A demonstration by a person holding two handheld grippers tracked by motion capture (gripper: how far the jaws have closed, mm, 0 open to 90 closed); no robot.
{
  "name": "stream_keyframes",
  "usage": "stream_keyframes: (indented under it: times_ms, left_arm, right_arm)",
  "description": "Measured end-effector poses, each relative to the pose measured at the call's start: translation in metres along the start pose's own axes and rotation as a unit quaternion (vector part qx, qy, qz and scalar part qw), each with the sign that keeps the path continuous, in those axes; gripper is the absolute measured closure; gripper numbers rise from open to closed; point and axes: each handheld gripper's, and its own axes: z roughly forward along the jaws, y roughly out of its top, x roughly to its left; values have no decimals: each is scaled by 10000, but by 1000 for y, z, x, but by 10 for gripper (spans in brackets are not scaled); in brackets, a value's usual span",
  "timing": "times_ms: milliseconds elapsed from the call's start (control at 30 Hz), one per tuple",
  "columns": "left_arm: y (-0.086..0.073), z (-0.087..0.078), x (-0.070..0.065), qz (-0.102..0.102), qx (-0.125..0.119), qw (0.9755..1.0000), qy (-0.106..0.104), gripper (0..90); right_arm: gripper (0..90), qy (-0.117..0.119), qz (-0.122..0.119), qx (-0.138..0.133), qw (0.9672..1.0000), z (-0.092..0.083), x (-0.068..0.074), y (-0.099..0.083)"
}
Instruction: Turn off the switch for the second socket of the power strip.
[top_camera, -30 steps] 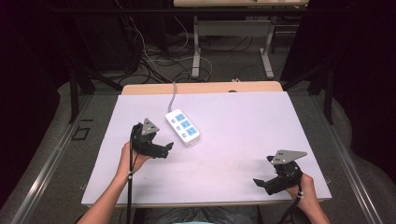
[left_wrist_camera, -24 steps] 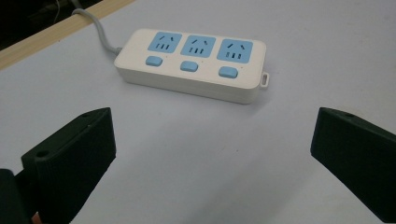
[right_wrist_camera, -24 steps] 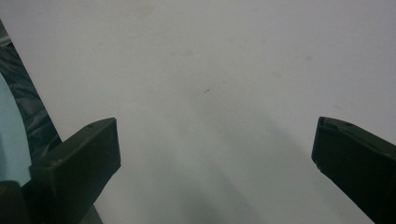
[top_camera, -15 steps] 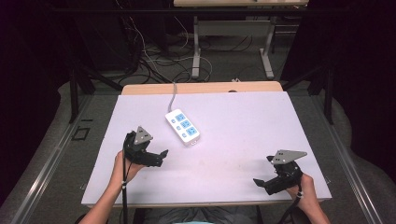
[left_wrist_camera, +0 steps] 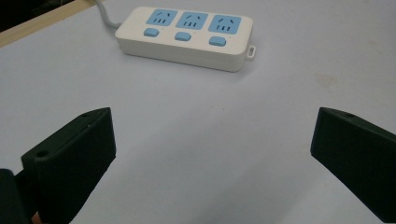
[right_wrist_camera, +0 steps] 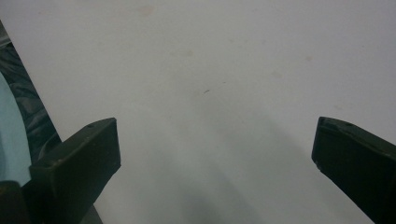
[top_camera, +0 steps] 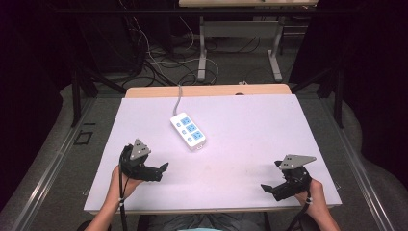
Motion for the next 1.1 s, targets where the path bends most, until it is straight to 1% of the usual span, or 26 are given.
stream_keyframes:
  times_ms: [67,100,267,333,367,433,467,533,600,633,667,733,867,900,933,967,1000,1100]
  left_arm:
    - [-4,-4,0,41,9,10000,12,1]
    - [-6,-5,-1,7,-16,10000,4,1]
    - [-16,-14,-2,-23,-5,10000,21,1]
    - [-19,-16,-2,-28,20,10000,2,1]
    - [-21,-17,-2,5,30,10000,-2,1]
    - [-24,-18,-2,-28,18,10000,-15,1]
    - [-25,-19,-2,17,59,10000,-18,0]
    - [-27,-20,-3,-5,17,10000,16,1]
    - [-30,-22,-3,36,46,10000,-3,0]
    - [-31,-22,-4,-4,20,10000,10,1]
    - [-33,-23,-4,42,27,10000,19,0]
    - [-36,-25,-5,68,32,10000,-2,1]
    - [-42,-30,-6,76,28,10000,19,1]
    - [-43,-30,-6,80,33,10000,-9,1]
    - [-44,-31,-7,57,15,10000,12,1]
    - [-45,-32,-7,87,11,10000,8,0]
    - [-46,-32,-8,59,16,10000,-20,1]
    - [-50,-34,-10,92,38,9999,-16,1]
  right_arm:
    - [8,-11,-11,0,10000,0,0,0]
    - [8,-2,0,3,10000,0,0,0]
    - [8,2,-8,31,10000,0,0,0]
    - [8,-13,0,-16,10000,1,0,0]
    - [8,-14,3,-12,10000,1,0,0]
    - [8,-6,5,-11,10000,1,0,0]
    - [8,-17,1,-11,10000,1,0,0]
    - [8,-16,0,-15,10000,1,0,0]
    - [8,-18,-4,-17,10000,1,0,0]
    - [8,-35,-11,-17,10000,0,0,0]
    - [8,-33,-7,-16,10000,0,0,0]
    - [8,-34,-6,-10,10000,0,0,0]
    - [8,-29,7,-2,10000,0,0,0]
    - [8,-26,5,-3,10000,1,0,0]
    - [8,-25,0,-4,10000,1,0,0]
    - [8,-21,8,-7,10000,0,1,0]
    - [8,-23,10,-5,10000,0,1,0]
    - [8,-26,11,-2,10000,0,1,0]
